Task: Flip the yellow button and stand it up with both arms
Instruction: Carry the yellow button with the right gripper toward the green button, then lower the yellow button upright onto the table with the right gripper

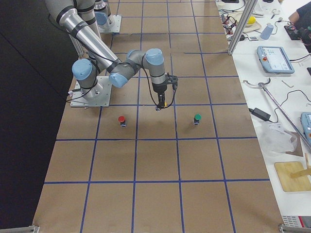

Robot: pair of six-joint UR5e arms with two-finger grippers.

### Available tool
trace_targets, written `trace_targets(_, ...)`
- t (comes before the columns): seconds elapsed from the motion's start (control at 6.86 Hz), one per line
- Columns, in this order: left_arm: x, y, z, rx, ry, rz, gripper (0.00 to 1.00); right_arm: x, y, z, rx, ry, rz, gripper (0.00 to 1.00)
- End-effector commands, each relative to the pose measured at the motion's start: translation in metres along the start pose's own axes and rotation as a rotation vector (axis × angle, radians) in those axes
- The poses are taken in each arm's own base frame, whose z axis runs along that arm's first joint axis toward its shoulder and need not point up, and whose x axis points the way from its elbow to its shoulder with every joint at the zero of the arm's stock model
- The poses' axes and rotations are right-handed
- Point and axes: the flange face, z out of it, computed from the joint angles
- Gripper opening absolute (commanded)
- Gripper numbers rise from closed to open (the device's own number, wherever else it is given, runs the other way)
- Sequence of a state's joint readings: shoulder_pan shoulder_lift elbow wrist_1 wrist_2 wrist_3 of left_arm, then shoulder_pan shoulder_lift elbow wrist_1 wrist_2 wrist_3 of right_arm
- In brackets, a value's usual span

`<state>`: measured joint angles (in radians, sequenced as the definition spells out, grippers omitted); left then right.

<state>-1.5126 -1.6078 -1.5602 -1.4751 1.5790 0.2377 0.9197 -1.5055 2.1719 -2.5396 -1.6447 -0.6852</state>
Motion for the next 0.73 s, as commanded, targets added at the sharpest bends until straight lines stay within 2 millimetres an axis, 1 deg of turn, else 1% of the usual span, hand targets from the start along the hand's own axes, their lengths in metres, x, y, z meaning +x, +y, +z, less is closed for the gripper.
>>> trace_targets(0.0, -0.004, 0.007, -0.017, -0.007, 0.061, -0.145, 1.00, 0.000, 0.019, 0.025, 0.071, 0.072, -0.022, 0.09)
trace_targets(0.15, -0.001, 0.010, -0.020, -0.010, 0.052, -0.214, 1.00, -0.009, 0.029, 0.030, 0.090, 0.089, -0.022, 0.08)
trace_targets(0.29, -0.001, 0.011, -0.027, -0.004, 0.051, -0.215, 1.00, -0.010, 0.030, 0.031, 0.091, 0.090, -0.023, 0.08)
trace_targets(0.44, -0.002, 0.009, -0.029, -0.039, 0.052, -0.220, 1.00, -0.010, 0.030, 0.036, 0.084, 0.084, -0.019, 0.09)
trace_targets(0.58, 0.000, 0.013, -0.040, -0.036, 0.042, -0.223, 1.00, -0.009, 0.028, 0.042, 0.100, 0.093, -0.015, 0.09)
